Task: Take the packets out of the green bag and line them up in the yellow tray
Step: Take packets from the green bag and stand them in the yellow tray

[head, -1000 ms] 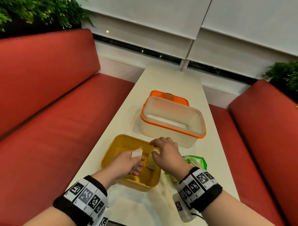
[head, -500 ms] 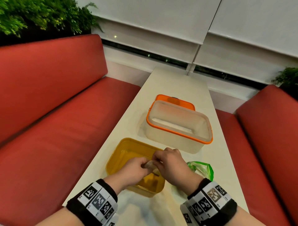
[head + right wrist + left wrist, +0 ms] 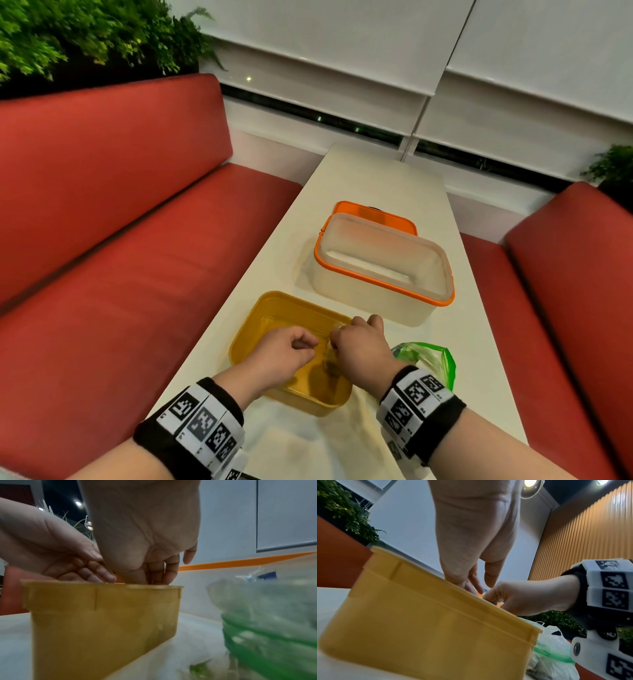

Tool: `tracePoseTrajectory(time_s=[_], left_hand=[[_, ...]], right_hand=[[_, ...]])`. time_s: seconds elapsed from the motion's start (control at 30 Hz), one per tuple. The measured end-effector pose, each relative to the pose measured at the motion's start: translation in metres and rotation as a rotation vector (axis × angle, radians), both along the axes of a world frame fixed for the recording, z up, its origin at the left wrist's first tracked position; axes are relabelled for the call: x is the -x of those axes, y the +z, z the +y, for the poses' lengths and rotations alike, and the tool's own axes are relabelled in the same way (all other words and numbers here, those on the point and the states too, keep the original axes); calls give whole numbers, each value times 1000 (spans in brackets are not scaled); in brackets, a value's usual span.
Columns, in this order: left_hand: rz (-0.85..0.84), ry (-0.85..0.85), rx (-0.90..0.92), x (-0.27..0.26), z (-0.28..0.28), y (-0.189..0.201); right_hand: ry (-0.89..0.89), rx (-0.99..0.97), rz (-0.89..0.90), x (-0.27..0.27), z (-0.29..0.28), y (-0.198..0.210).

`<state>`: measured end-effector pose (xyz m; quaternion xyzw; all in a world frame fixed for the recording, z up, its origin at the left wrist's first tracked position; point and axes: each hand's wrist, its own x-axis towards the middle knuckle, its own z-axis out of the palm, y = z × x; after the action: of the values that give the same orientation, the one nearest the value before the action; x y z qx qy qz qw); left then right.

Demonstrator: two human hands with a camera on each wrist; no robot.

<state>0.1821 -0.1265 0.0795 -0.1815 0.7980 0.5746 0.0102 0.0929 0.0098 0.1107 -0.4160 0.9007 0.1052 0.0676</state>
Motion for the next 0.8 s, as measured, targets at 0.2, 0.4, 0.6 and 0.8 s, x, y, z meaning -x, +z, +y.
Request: tracePoseTrajectory(time_s=[0.2, 0.4, 0.6, 0.8], left_hand=[[-8, 7, -34, -2, -1, -2], [-7, 14, -60, -1, 2, -2], [-12, 36, -103, -5, 2, -4], [-23, 5, -86, 4, 12, 3]], right_hand=[[-19, -44, 76, -2, -1, 0], [-58, 20, 99, -6, 1, 4], [-82, 394, 118, -33, 44, 17], [-281, 562, 192, -22, 124, 10]])
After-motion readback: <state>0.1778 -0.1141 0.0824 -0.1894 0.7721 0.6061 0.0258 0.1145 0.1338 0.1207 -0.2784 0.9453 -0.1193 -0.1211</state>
